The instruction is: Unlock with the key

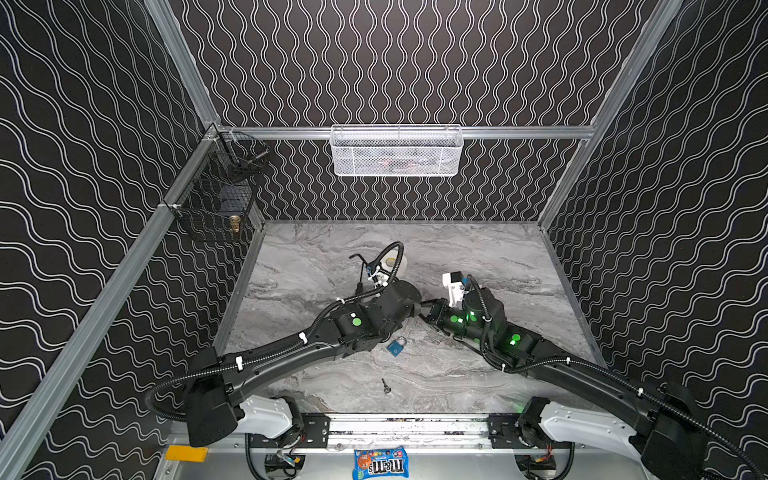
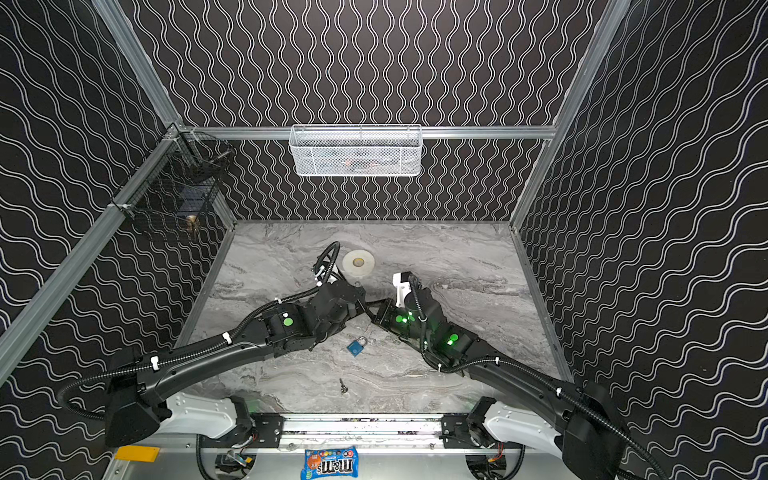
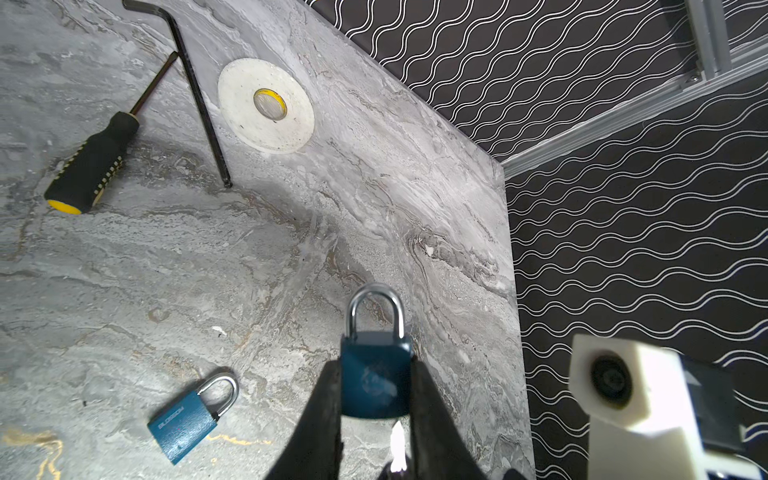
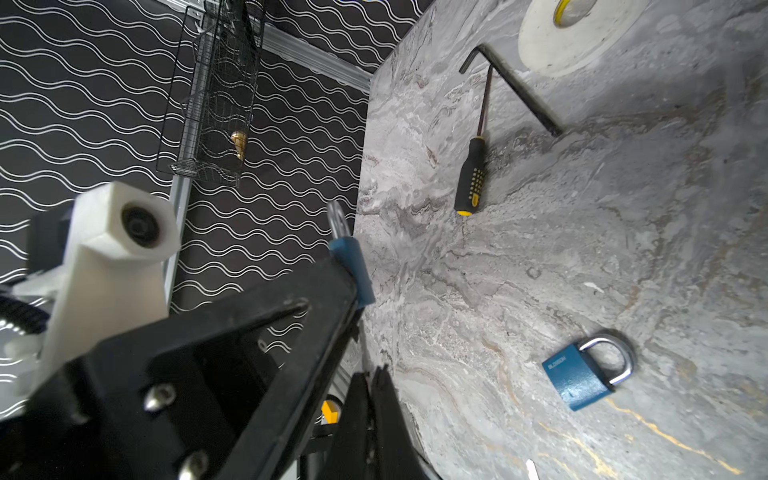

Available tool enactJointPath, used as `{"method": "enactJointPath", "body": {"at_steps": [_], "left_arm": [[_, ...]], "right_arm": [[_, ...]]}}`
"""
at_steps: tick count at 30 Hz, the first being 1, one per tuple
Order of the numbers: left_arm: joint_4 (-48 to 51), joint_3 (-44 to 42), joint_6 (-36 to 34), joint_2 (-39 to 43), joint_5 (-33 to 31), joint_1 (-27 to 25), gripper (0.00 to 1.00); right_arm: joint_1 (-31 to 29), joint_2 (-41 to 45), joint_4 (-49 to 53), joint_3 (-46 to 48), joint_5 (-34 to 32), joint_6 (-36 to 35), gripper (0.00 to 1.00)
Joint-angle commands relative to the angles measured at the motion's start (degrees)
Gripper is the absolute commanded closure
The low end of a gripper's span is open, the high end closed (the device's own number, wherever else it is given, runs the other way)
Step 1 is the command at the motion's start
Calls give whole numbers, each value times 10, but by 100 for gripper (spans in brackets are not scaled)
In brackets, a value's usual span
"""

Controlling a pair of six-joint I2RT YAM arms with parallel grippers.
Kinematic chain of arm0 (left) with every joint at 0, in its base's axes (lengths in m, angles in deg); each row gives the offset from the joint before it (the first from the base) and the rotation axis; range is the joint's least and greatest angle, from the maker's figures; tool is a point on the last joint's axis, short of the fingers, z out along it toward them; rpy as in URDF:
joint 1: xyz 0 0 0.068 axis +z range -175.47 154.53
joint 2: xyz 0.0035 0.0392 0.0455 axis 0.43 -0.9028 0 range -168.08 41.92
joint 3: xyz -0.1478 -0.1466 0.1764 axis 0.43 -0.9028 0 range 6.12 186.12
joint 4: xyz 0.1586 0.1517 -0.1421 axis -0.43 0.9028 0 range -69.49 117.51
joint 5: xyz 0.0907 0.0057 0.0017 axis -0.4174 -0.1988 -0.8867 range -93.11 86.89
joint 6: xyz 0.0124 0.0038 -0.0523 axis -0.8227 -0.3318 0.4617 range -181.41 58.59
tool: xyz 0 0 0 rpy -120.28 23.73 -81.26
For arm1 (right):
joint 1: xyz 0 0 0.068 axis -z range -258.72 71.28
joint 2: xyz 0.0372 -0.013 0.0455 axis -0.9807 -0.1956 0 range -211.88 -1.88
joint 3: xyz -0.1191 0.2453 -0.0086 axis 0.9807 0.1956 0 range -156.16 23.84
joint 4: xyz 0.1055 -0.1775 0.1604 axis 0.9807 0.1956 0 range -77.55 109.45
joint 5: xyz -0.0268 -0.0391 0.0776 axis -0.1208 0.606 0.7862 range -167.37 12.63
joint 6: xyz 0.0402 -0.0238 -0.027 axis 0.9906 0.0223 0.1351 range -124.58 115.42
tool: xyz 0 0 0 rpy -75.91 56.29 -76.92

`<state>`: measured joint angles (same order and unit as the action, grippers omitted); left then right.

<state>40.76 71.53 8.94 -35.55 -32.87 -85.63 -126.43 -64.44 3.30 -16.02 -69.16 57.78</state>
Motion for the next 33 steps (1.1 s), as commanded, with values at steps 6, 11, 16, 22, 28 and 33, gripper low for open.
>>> {"method": "enactJointPath", "body": {"at_steps": [6,11,16,22,28,33], "left_arm": [[-12,2,-7,-4,-12,1,100],[-16,0,-3,-4,-10,0,100],[-17,1,-3,-5,-9,0,100],[-10,5,-5,-12,-8,0,100],[-16,1,-5,-11,-4,1,100],[-11,0,-1,-8,-7,0,100]], "right_arm": [[4,-8,-21,-4,21,18,100],[6,-17,-26,-6,25,20,100],[11,-20,-34,-4,29,25,100],[17,-16,-32,-8,30,22,100],[25,-20,-34,-2,37,32,100],[35,-22,-29,0,39,36,100]]}}
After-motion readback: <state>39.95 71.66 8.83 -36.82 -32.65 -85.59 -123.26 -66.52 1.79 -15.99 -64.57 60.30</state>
